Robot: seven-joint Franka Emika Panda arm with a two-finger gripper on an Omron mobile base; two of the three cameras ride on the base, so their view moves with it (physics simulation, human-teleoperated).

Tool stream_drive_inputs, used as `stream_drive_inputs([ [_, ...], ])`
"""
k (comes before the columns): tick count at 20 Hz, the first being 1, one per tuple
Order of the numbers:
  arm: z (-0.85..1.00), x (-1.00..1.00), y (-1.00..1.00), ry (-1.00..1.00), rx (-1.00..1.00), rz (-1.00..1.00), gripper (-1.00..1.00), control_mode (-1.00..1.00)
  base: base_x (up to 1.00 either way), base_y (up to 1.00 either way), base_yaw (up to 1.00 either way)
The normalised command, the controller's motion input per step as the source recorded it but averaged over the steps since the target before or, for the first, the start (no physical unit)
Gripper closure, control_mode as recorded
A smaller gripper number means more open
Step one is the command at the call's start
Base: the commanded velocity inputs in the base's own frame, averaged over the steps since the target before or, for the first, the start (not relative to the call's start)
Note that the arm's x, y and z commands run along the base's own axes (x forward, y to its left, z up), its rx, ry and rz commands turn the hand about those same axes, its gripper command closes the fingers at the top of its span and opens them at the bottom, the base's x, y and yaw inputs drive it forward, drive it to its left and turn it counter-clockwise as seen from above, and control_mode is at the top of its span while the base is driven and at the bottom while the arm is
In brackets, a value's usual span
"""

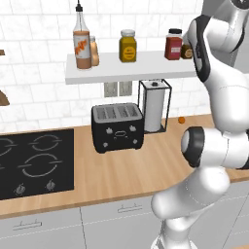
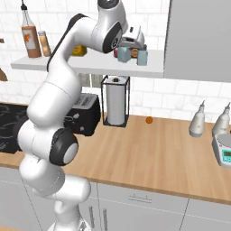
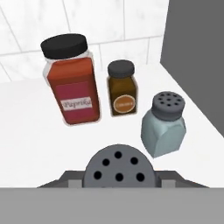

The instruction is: Put the shaker and condiment bottle from the counter next to their counterparts in the cabinet.

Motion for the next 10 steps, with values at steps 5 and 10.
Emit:
stream_drive_inputs([
  [5, 0.0, 0.1, 0.0, -0.02, 0.02, 0.0, 1.0, -1.0, 0.0, 0.0, 0.0],
  [10, -0.22, 0.04, 0.0, 0.04, -0.01, 0.0, 1.0, -1.0, 0.0, 0.0, 0.0],
])
